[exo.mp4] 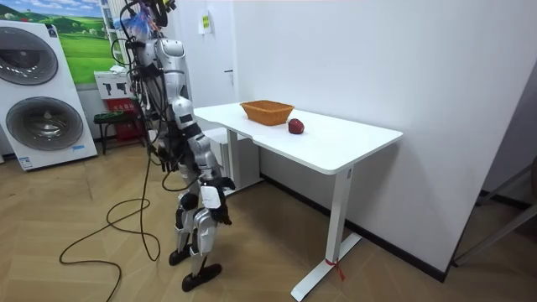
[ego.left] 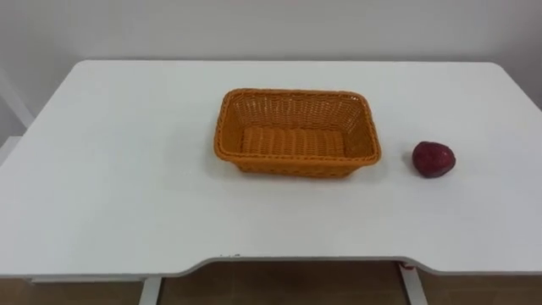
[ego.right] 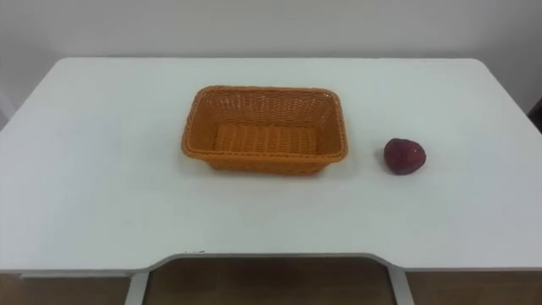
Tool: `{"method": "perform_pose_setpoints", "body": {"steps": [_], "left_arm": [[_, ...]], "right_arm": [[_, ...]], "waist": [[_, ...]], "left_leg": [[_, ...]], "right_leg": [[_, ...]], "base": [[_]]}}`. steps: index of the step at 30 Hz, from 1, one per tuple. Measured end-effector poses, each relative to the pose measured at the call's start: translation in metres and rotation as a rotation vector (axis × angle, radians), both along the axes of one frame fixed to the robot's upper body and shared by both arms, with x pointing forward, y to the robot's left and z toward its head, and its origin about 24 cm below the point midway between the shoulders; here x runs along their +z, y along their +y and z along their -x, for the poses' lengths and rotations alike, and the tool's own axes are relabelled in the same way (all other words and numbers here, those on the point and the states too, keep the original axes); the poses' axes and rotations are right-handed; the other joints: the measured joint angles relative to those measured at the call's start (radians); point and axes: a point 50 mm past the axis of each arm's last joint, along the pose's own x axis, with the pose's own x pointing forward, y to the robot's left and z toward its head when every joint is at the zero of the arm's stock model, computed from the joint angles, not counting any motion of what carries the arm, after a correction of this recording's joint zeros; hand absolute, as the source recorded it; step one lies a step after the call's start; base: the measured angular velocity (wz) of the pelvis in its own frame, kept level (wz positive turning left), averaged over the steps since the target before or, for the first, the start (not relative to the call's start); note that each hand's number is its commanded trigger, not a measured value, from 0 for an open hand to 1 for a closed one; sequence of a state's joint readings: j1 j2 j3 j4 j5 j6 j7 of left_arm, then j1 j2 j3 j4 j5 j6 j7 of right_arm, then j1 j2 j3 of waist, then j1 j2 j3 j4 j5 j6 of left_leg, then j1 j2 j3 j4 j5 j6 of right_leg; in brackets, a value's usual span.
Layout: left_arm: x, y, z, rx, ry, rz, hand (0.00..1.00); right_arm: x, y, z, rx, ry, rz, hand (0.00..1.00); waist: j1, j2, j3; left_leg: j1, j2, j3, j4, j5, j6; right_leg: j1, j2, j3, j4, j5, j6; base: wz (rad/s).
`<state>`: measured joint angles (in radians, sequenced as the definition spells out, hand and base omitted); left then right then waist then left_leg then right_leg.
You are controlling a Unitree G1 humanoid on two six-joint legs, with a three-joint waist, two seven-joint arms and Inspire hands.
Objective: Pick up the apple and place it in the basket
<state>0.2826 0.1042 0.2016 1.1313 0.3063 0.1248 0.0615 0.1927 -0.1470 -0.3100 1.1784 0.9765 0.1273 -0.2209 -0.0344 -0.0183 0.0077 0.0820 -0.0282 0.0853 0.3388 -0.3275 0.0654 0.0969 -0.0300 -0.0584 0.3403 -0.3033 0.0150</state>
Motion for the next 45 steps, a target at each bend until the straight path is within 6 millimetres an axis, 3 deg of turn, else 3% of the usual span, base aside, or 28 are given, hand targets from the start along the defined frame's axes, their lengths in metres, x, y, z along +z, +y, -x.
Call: {"method": "perform_pose_setpoints", "body": {"steps": [3, 6, 8, 12, 18, 24, 29, 34, 40, 45], "left_arm": [[0.002, 0.008, 0.002, 0.027, -0.031, -0.042, 0.0], [0.005, 0.013, 0.005, 0.05, -0.051, -0.061, 0.0], [0.007, 0.019, 0.008, 0.076, -0.065, -0.078, 0.0], [0.012, 0.032, 0.006, 0.083, -0.112, -0.129, 0.0], [0.014, 0.035, 0.005, 0.074, -0.129, -0.153, 0.0], [0.014, 0.037, 0.0, 0.029, -0.145, -0.152, 0.0], [0.013, 0.034, -0.007, -0.054, -0.142, -0.14, 0.0], [0.013, 0.033, -0.01, -0.077, -0.143, -0.131, 0.0], [0.011, 0.029, -0.017, -0.12, -0.129, -0.105, 0.0], [0.01, 0.028, -0.03, -0.153, -0.136, -0.079, 0.0]], "right_arm": [[0.008, -0.018, -0.008, -0.32, -0.088, 0.078, 0.0], [0.016, -0.032, -0.016, -0.498, -0.137, 0.133, 0.0], [0.031, -0.05, -0.032, -0.578, -0.203, 0.218, 0.0], [0.057, -0.075, -0.05, -0.655, -0.254, 0.357, 0.0], [0.098, -0.094, -0.079, -0.622, -0.252, 0.563, 0.0], [0.17, -0.102, -0.12, -0.373, -0.287, 1.075, 0.0], [0.202, -0.089, -0.149, -0.146, -0.389, 1.297, 0.0], [0.21, -0.072, -0.17, 0.05, -0.494, 1.349, 0.0], [0.211, -0.056, -0.192, 0.34, -0.591, 1.342, 0.0], [0.193, -0.045, -0.205, 0.601, -0.608, 1.239, 0.0]], "waist": [[-0.027, 0.003, -0.0008], [-0.039, 0.005, -0.0023], [-0.044, 0.006, -0.0049], [-0.043, -0.001, -0.0062], [-0.045, -0.007, -0.0068], [-0.035, -0.017, -0.0065], [0.002, -0.024, -0.0095], [0.03, -0.029, -0.008], [0.046, -0.024, 0.0028], [0.046, -0.028, 0.0045]], "left_leg": [[-0.002, 0.0, 0.0, 0.0, 0.0, 0.0], [-0.002, 0.001, 0.005, -0.002, 0.0, 0.001], [-0.001, 0.001, 0.022, -0.003, 0.0, 0.001], [0.0, 0.0, 0.024, -0.006, 0.0, 0.001], [-0.003, -0.002, 0.023, -0.011, 0.001, 0.001], [-0.043, -0.004, 0.01, -0.001, 0.001, 0.001], [-0.052, -0.002, 0.01, 0.003, 0.003, -0.001], [-0.05, -0.003, -0.001, -0.004, 0.005, -0.002], [-0.044, 0.0, -0.013, -0.003, 0.005, -0.002], [-0.036, -0.001, -0.021, -0.012, 0.006, -0.004]], "right_leg": [[-0.002, 0.0, 0.001, 0.003, 0.0, 0.0], [-0.005, 0.0, 0.003, 0.006, 0.0, 0.0], [-0.01, 0.002, 0.019, 0.006, 0.0, 0.0], [-0.008, 0.002, 0.02, 0.003, 0.0, 0.0], [-0.009, 0.003, 0.02, 0.002, 0.0, 0.0], [-0.037, 0.003, 0.012, -0.004, 0.0, 0.001], [-0.044, 0.004, 0.004, -0.014, 0.003, 0.0], [-0.04, 0.004, -0.002, -0.017, 0.003, 0.0], [-0.007, 0.011, -0.001, -0.071, 0.019, -0.003], [0.005, 0.011, -0.012, -0.083, 0.025, -0.003]], "base": [[0.0], [-0.05], [-0.18], [-0.02], [0.0], [0.04], [0.01], [0.07], [0.06], [0.03]]}}
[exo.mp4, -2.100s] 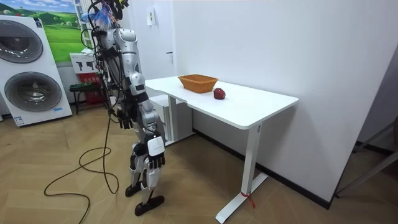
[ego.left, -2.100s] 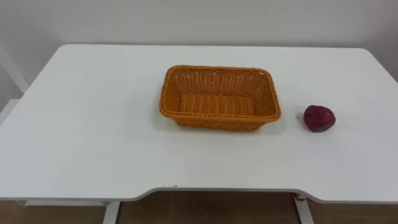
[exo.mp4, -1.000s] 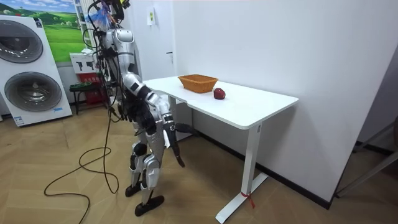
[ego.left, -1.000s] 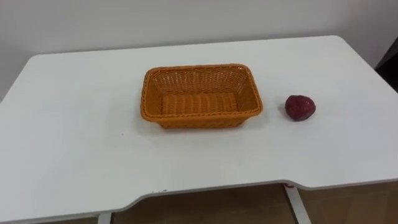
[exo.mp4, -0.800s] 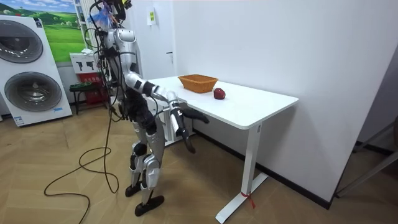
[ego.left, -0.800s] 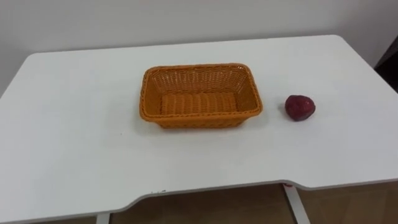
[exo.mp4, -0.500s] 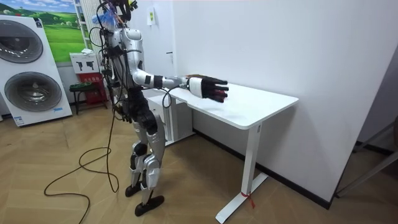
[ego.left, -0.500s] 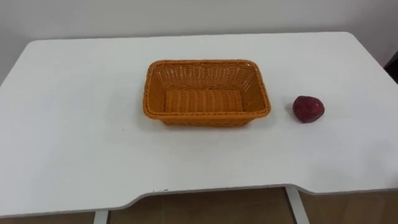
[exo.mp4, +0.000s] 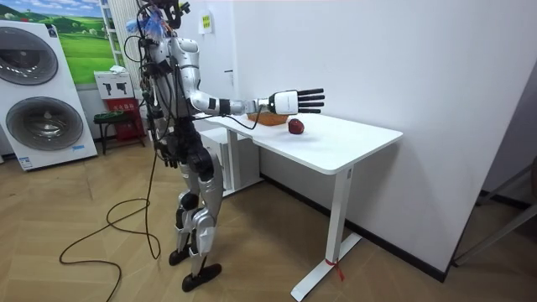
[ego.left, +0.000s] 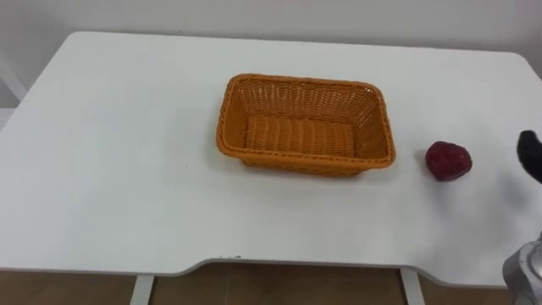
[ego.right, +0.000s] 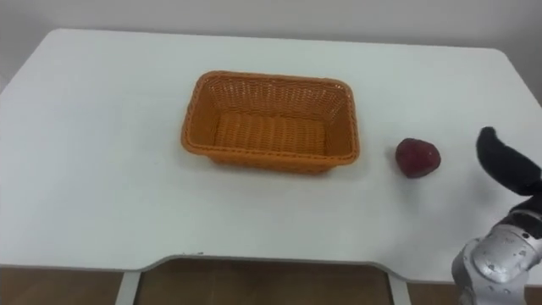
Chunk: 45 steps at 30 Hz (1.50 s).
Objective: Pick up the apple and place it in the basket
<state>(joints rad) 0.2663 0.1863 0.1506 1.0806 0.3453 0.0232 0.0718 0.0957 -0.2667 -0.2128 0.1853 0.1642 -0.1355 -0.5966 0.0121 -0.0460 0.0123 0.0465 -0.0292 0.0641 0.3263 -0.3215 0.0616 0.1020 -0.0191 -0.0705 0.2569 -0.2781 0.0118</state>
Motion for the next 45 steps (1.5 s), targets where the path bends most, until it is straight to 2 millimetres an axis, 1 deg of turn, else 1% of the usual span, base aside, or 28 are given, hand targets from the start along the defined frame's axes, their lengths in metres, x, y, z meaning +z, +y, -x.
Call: {"method": "perform_pose_setpoints", "body": {"steps": [3, 5, 8, 13, 19, 22, 24, 25, 26, 27, 28, 29, 30, 31, 32, 33, 34, 35, 36, 38, 39, 41, 42, 44, 45], "left_arm": [[0.001, 0.002, -0.005, -0.025, 0.0, 0.014, 0.0], [0.001, 0.004, -0.006, -0.029, 0.0, 0.018, 0.0], [0.002, 0.006, -0.006, -0.034, 0.006, 0.03, 0.0], [0.002, 0.006, -0.005, -0.034, 0.019, 0.04, 0.0], [0.004, 0.006, -0.013, -0.066, -0.004, 0.042, 0.0], [0.004, 0.007, -0.013, -0.066, -0.004, 0.04, 0.0], [0.004, 0.007, -0.013, -0.066, -0.003, 0.04, 0.0], [0.004, 0.007, -0.015, -0.07, -0.008, 0.038, 0.0], [0.006, 0.011, -0.014, -0.076, -0.007, 0.019, 0.0], [0.006, 0.014, -0.01, -0.071, 0.012, 0.007, 0.0], [0.006, 0.014, -0.005, -0.069, 0.025, 0.008, 0.0], [0.006, 0.014, -0.006, -0.074, 0.026, 0.011, 0.0], [0.005, 0.013, -0.007, -0.081, 0.025, 0.016, 0.0], [0.005, 0.012, -0.013, -0.096, 0.013, 0.018, 0.0], [0.005, 0.012, -0.015, -0.105, 0.01, 0.018, 0.0], [0.005, 0.011, -0.015, -0.107, 0.011, 0.019, 0.0], [0.005, 0.01, -0.015, -0.109, 0.019, 0.021, 0.0], [0.005, 0.01, -0.012, -0.108, 0.024, 0.02, 0.0], [0.005, 0.011, -0.009, -0.105, 0.031, 0.02, 0.0], [0.004, 0.011, -0.007, -0.104, 0.037, 0.023, 0.0], [0.005, 0.011, -0.006, -0.1, 0.039, 0.025, 0.0], [0.005, 0.012, -0.002, -0.083, 0.043, 0.025, 0.0], [0.006, 0.014, -0.001, -0.072, 0.04, 0.022, 0.0], [0.006, 0.015, -0.002, -0.061, 0.036, 0.024, 0.0], [0.006, 0.016, -0.002, -0.058, 0.032, 0.025, 0.0]], "right_arm": [[-0.009, 0.003, -0.003, 0.078, 0.075, 0.004, 0.0], [-0.011, 0.004, -0.004, 0.111, 0.098, 0.0, 0.0], [-0.009, 0.003, -0.006, 0.159, 0.107, 0.012, 0.0], [-0.005, 0.003, -0.011, 0.207, 0.11, 0.031, 0.0], [-0.013, 0.003, -0.014, 0.241, 0.157, 0.008, 0.0], [-0.018, 0.003, -0.014, 0.263, 0.182, -0.004, 0.0], [-0.022, 0.002, -0.013, 0.271, 0.2, -0.012, 0.0], [-0.027, 0.002, -0.011, 0.276, 0.222, -0.022, 0.0], [-0.027, 0.007, -0.016, 0.308, 0.222, -0.027, 0.0], [-0.024, 0.012, -0.022, 0.344, 0.22, -0.006, 0.0], [-0.025, 0.012, -0.022, 0.344, 0.226, 0.001, 0.0], [-0.025, 0.011, -0.022, 0.339, 0.237, 0.019, 0.0], [-0.025, 0.01, -0.022, 0.334, 0.239, 0.022, 0.0], [-0.027, 0.008, -0.024, 0.324, 0.248, 0.017, 0.0], [-0.032, 0.007, -0.024, 0.323, 0.268, 0.008, 0.0], [-0.034, 0.007, -0.023, 0.329, 0.278, 0.004, 0.0], [-0.035, 0.007, -0.024, 0.341, 0.283, 0.0, 0.0], [-0.037, 0.008, -0.024, 0.354, 0.296, -0.005, 0.0], [-0.038, 0.009, -0.025, 0.364, 0.303, -0.005, 0.0], [-0.038, 0.009, -0.025, 0.376, 0.312, 0.006, 0.0], [-0.039, 0.01, -0.025, 0.387, 0.323, 0.013, 0.0], [-0.044, 0.009, -0.023, 0.394, 0.349, 0.008, 0.0], [-0.044, 0.009, -0.022, 0.398, 0.362, 0.024, 0.0], [-0.045, 0.009, -0.023, 0.417, 0.376, 0.04, 0.0], [-0.045, 0.01, -0.022, 0.43, 0.39, 0.052, 0.0]], "waist": [[0.019, -0.008, 0.0], [0.019, -0.014, -0.002], [0.022, -0.02, -0.0045], [0.024, -0.024, -0.0026], [0.025, -0.029, 0.0004], [0.031, -0.029, -0.0003], [0.038, -0.031, 0.0015], [0.051, -0.023, 0.0047], [0.064, -0.024, 0.0033], [0.059, -0.025, 0.0031], [0.038, -0.022, 0.0009], [0.015, -0.031, 0.0014], [0.013, -0.032, 0.0022], [0.012, -0.037, 0.0042], [0.015, -0.047, -0.0024], [0.02, -0.048, -0.0073], [0.025, -0.049, -0.0067], [0.043, -0.044, -0.0054], [0.05, -0.045, -0.007], [0.048, -0.046, -0.0078], [0.049, -0.044, -0.0062], [0.049, -0.041, -0.0064], [0.046, -0.041, -0.0069], [0.045, -0.04, -0.0068], [0.043, -0.039, -0.0083]], "left_leg": [[0.004, 0.001, 0.002, -0.007, 0.001, -0.001], [0.003, 0.001, -0.007, -0.007, 0.001, -0.001], [0.004, 0.001, -0.014, -0.008, 0.001, -0.001], [0.017, 0.001, -0.023, -0.023, 0.001, -0.001], [0.033, 0.001, -0.044, -0.029, 0.001, -0.001], [0.052, 0.001, -0.06, -0.054, 0.003, -0.003], [0.075, 0.005, -0.091, -0.081, 0.016, -0.001], [0.096, 0.014, -0.161, -0.097, 0.029, 0.001], [0.094, 0.027, -0.238, -0.091, 0.028, 0.0], [0.079, 0.044, -0.238, -0.071, 0.018, -0.025], [0.075, 0.053, -0.222, -0.065, 0.017, -0.048], [0.073, 0.062, -0.137, -0.075, 0.022, -0.079], [0.069, 0.069, -0.091, -0.089, 0.025, -0.084], [0.043, 0.075, -0.032, -0.118, 0.038, -0.083], [0.023, 0.077, 0.022, -0.12, 0.07, -0.048], [0.03, 0.073, 0.033, -0.12, 0.078, -0.045], [0.052, 0.068, 0.038, -0.122, 0.081, -0.044], [0.066, 0.062, 0.034, -0.121, 0.081, -0.044], [0.074, 0.056, 0.029, -0.12, 0.081, -0.044], [0.076, 0.049, 0.027, -0.121, 0.081, -0.044], [0.081, 0.047, 0.027, -0.121, 0.081, -0.044], [0.087, 0.045, 0.029, -0.121, 0.081, -0.044], [0.088, 0.042, 0.03, -0.121, 0.081, -0.044], [0.088, 0.039, 0.03, -0.12, 0.081, -0.044], [0.088, 0.038, 0.03, -0.12, 0.081, -0.044]], "right_leg": [[-0.002, 0.0, -0.002, 0.0, 0.0, 0.0], [-0.001, -0.001, -0.014, 0.0, 0.0, 0.0], [0.001, -0.001, -0.015, -0.002, 0.0, 0.0], [0.011, -0.002, -0.017, -0.014, 0.0, 0.0], [0.025, 0.0, -0.017, -0.016, 0.0, 0.0], [0.03, 0.002, -0.032, -0.009, 0.0, 0.0], [0.012, 0.003, -0.044, 0.038, 0.0, 0.0], [-0.035, 0.013, -0.04, 0.114, -0.019, -0.004], [-0.093, 0.05, 0.001, 0.06, -0.015, -0.033], [-0.12, 0.066, -0.021, 0.003, 0.093, -0.063], [-0.105, 0.07, -0.041, -0.007, 0.113, -0.067], [-0.081, 0.063, -0.055, -0.02, 0.116, -0.069], [-0.075, 0.062, -0.043, -0.022, 0.116, -0.069], [-0.068, 0.059, -0.004, -0.024, 0.116, -0.068], [-0.065, 0.051, 0.016, -0.021, 0.113, -0.063], [-0.062, 0.048, 0.018, -0.019, 0.111, -0.06], [-0.05, 0.045, 0.016, -0.02, 0.107, -0.053], [-0.043, 0.04, 0.009, -0.021, 0.103, -0.046], [-0.027, 0.038, -0.012, -0.03, 0.102, -0.043], [-0.009, 0.032, -0.02, -0.048, 0.102, -0.043], [0.003, 0.023, -0.019, -0.055, 0.102, -0.043], [0.011, 0.021, -0.021, -0.054, 0.101, -0.041], [0.013, 0.021, -0.021, -0.054, 0.097, -0.035], [0.016, 0.021, -0.02, -0.054, 0.097, -0.034], [0.017, 0.02, -0.021, -0.055, 0.097, -0.034]], "base": [[-0.02], [0.1], [0.08], [0.03], [0.0], [0.01], [-0.09], [-0.5], [-0.65], [-0.28], [0.26], [0.51], [0.47], [0.41], [0.39], [0.31], [0.06], [0.0], [0.0], [0.14], [0.07], [0.02], [0.0], [-0.05], [-0.03]]}}
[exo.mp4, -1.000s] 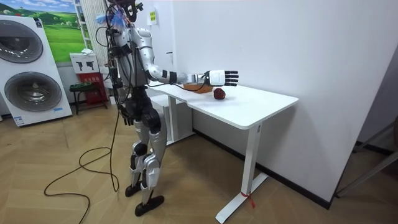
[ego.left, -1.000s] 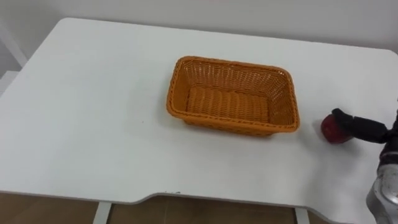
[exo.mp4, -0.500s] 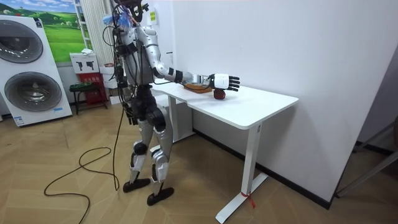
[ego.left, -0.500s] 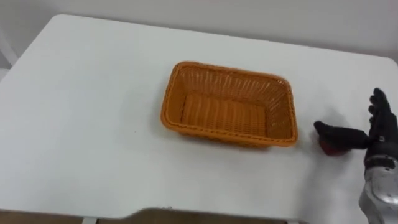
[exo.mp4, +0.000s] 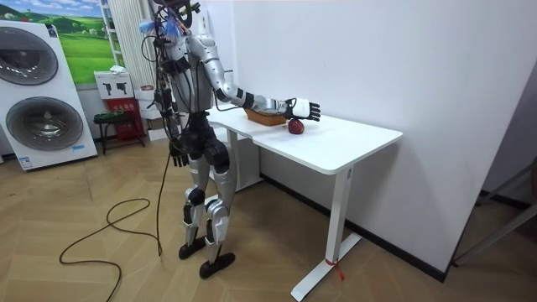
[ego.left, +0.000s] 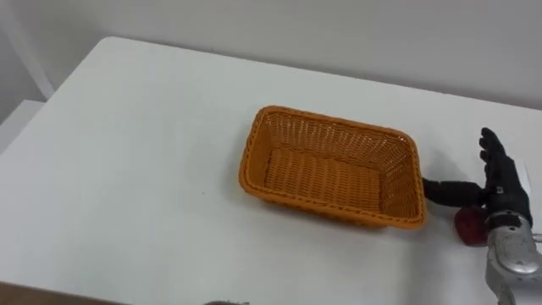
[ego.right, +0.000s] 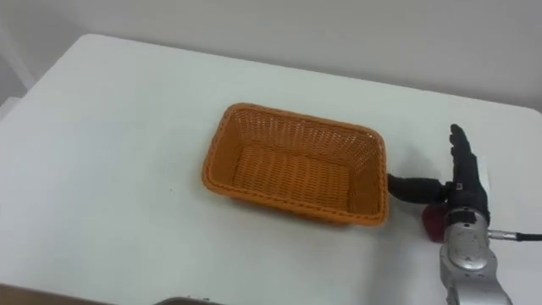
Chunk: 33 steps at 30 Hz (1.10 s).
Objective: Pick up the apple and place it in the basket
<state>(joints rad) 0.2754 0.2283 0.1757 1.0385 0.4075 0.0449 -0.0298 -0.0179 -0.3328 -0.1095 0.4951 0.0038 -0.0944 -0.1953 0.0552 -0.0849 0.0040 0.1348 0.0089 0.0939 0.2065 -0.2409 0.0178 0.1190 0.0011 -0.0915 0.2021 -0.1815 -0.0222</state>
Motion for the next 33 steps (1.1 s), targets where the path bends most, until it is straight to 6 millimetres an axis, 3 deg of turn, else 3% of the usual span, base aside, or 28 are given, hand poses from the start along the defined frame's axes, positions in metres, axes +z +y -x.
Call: {"method": "perform_pose_setpoints", "body": {"steps": [8, 11, 17, 33], "left_arm": [[0.002, 0.002, -0.004, 0.001, -0.021, -0.009, 0.0], [0.001, 0.001, -0.003, -0.001, -0.018, -0.008, 0.0], [0.0, 0.0, 0.004, 0.0, 0.009, -0.002, 0.0], [0.0, 0.0, 0.001, -0.004, -0.01, -0.016, 0.0]], "right_arm": [[-0.005, 0.001, 0.002, 0.038, 0.042, 0.018, 0.0], [-0.013, -0.003, 0.007, 0.037, 0.093, 0.035, 0.0], [-0.023, -0.008, 0.016, 0.023, 0.139, 0.061, 0.0], [-0.034, -0.017, 0.045, -0.036, 0.172, 0.077, 0.0]], "waist": [[-0.022, 0.004, -0.0032], [-0.022, -0.002, -0.0102], [-0.021, 0.001, -0.0099], [-0.025, 0.015, -0.0091]], "left_leg": [[-0.002, 0.0, 0.0, 0.014, -0.007, 0.011], [0.0, -0.001, -0.001, 0.018, -0.012, 0.015], [-0.001, -0.001, -0.015, 0.04, -0.018, 0.016], [0.016, 0.001, -0.01, 0.02, -0.02, 0.017]], "right_leg": [[0.007, -0.001, -0.023, 0.001, -0.012, 0.004], [0.014, -0.002, -0.028, 0.003, -0.018, 0.001], [0.017, -0.001, -0.021, 0.005, -0.019, 0.002], [0.017, 0.002, -0.019, 0.02, -0.019, 0.003]], "base": [[0.02], [0.05], [0.02], [-0.01]]}}
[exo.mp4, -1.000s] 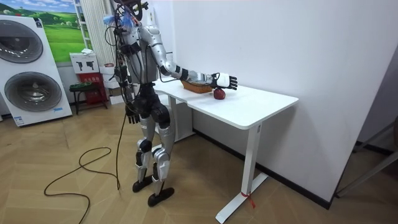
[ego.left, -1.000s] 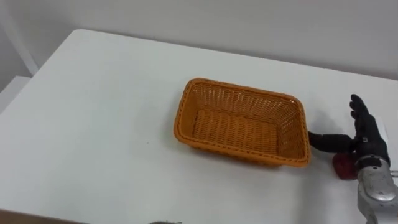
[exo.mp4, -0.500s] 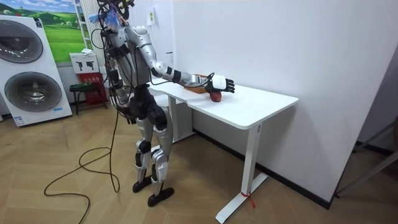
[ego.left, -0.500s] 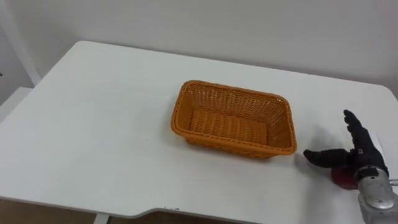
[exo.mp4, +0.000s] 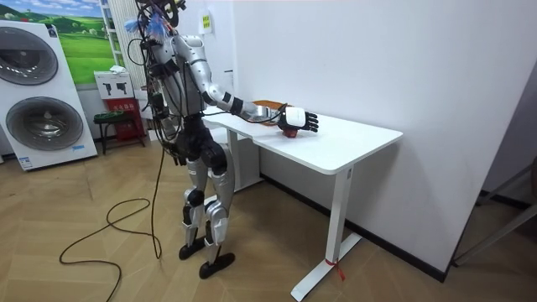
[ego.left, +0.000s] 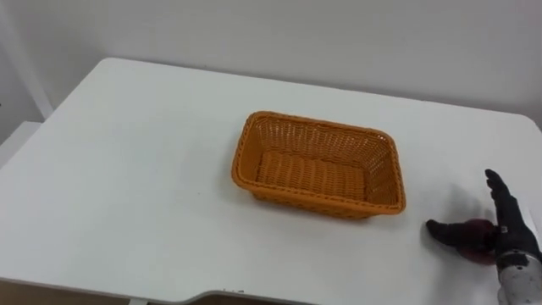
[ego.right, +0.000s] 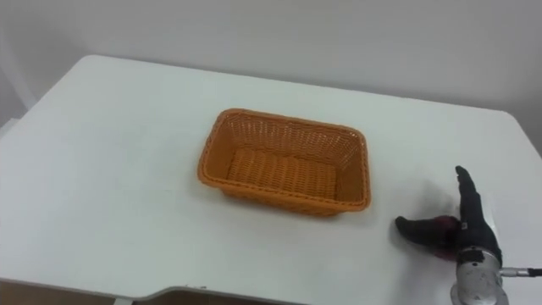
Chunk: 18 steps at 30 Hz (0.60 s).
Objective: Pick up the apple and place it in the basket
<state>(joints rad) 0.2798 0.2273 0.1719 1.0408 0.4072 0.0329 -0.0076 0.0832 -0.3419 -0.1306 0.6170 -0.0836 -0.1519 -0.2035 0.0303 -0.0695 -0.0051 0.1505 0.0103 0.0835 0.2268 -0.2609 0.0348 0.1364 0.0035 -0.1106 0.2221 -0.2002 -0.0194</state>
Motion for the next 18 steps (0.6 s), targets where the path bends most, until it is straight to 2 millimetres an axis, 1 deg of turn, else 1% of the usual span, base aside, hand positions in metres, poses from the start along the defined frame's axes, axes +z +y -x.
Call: {"method": "perform_pose_setpoints", "body": {"steps": [12, 13, 14, 18], "left_arm": [[-0.001, -0.001, 0.004, 0.011, 0.012, -0.01, 0.0], [-0.001, -0.001, 0.004, 0.011, 0.012, -0.012, 0.0], [-0.001, -0.001, 0.004, 0.01, 0.012, -0.011, 0.0], [-0.002, -0.003, 0.006, 0.002, 0.022, -0.01, 0.0]], "right_arm": [[-0.005, 0.0, 0.006, -0.02, 0.017, -0.01, 0.0], [-0.007, 0.001, 0.008, -0.032, 0.017, -0.013, 0.67], [-0.007, 0.002, 0.008, -0.04, 0.007, -0.016, 1.0], [-0.01, 0.004, 0.011, -0.059, -0.008, -0.023, 1.0]], "waist": [[0.001, 0.0, 0.0003], [-0.001, 0.0, 0.0005], [-0.003, 0.0, 0.0003], [-0.013, 0.001, 0.0001]], "left_leg": [[-0.005, -0.004, 0.009, 0.016, -0.005, 0.005], [-0.008, -0.004, 0.009, 0.022, -0.007, 0.006], [-0.014, -0.004, 0.008, 0.033, -0.012, 0.007], [-0.019, -0.004, 0.011, 0.041, -0.018, 0.011]], "right_leg": [[-0.008, -0.006, 0.007, 0.015, -0.005, 0.003], [-0.009, -0.007, 0.005, 0.014, -0.007, 0.004], [-0.011, -0.008, 0.001, 0.012, -0.011, 0.006], [-0.011, -0.013, 0.003, 0.01, -0.01, 0.008]], "base": [[-0.02], [0.03], [0.06], [-0.01]]}}
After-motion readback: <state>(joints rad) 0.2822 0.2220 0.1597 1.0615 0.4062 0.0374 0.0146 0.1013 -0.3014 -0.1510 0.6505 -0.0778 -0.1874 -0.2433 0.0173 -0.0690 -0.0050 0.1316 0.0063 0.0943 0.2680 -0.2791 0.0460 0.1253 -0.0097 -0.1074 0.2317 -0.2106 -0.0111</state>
